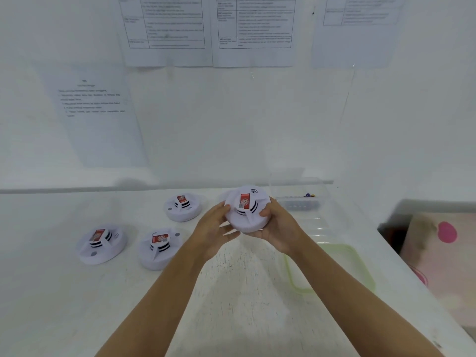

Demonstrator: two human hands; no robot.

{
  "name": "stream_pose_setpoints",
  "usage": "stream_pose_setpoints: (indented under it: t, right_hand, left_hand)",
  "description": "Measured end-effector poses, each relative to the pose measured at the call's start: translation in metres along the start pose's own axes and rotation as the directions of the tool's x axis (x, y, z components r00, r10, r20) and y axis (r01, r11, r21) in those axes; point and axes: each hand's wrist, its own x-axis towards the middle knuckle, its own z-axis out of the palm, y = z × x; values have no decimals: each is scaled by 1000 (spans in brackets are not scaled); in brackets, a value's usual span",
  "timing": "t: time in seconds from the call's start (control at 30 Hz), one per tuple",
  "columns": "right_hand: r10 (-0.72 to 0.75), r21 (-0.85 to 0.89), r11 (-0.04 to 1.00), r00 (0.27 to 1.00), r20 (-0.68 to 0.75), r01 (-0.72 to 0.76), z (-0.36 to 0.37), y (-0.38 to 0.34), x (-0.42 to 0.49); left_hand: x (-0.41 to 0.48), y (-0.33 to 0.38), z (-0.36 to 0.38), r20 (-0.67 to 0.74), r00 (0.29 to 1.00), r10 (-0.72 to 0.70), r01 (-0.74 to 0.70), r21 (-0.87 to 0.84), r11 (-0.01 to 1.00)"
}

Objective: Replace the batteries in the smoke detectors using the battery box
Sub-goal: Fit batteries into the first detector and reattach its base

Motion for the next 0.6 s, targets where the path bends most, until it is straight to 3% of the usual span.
stream_pose_setpoints:
  t: [0.1, 0.33, 0.43, 0.6]
  right_hand:
    - [-7, 57, 998, 1000, 25, 6, -1, 2, -1]
    - [90, -164, 982, 995, -51, -97, -7, -12, -4]
    - [57, -184, 981, 997, -44, -64, -5, -11, -4]
    - [-55, -55, 997, 994, -91, 50, -6, 2, -2]
  left_hand:
    - [-2, -2, 1, 31, 999, -8, 8, -19, 1000]
    - [7, 15, -5, -30, 998, 53, -48, 140, 989]
    - [13, 17, -3, -60, 996, 68, -59, 144, 988]
    - [9, -1, -3, 118, 967, 224, -228, 21, 973]
